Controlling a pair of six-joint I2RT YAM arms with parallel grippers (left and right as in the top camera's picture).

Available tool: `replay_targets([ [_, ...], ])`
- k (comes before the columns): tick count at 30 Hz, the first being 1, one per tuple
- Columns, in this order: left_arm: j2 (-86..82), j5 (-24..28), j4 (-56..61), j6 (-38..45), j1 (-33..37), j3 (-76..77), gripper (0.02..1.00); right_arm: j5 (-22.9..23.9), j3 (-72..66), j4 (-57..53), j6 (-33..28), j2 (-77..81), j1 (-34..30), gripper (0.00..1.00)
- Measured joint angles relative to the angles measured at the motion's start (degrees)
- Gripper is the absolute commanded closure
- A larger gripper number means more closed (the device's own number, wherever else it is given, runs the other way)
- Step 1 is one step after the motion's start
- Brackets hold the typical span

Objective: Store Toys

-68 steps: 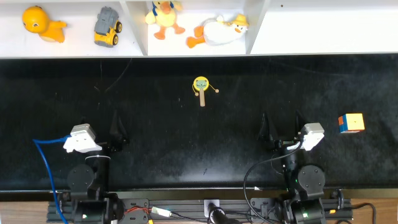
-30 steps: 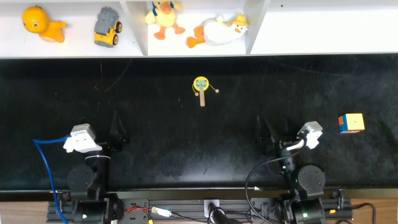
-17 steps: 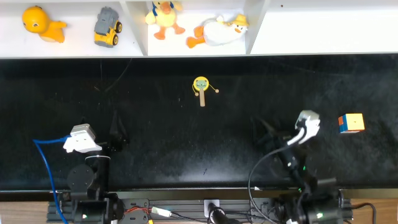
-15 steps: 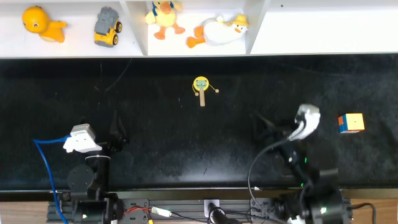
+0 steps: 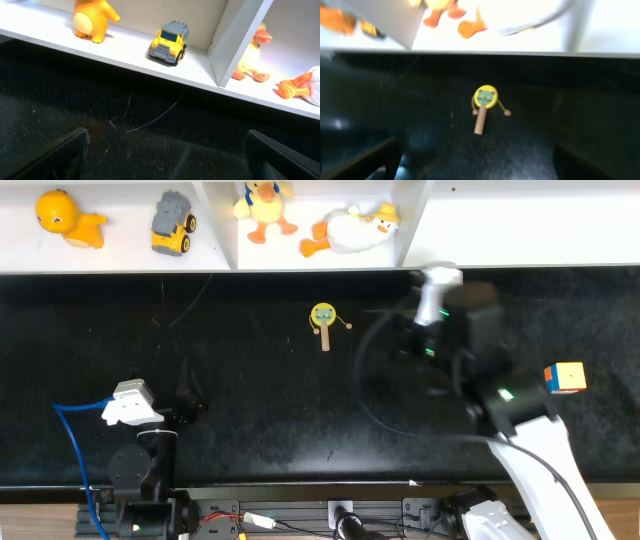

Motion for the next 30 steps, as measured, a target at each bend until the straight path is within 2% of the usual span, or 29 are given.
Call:
replay_targets([
  [5,0.0,0.0,0.0,0.0,0.0,0.0,0.02,5.1,5.5,-0.4,0.8,10.5,10.0,0.003],
  [9,0.0,0.0,0.0,0.0,0.0,0.0,0.02,8.6,8.5,-0.8,5.8,19.8,15.5,0.001],
  [16,0.0,0.0,0.0,0.0,0.0,-0.1,0.02,10.0,9.0,-2.0,11.0,30.4,16.7,0.001],
  [30,0.0,0.0,0.0,0.0,0.0,-0.1,0.023,12.5,9.3,-1.2,12.4,40.8,16.7,0.023],
])
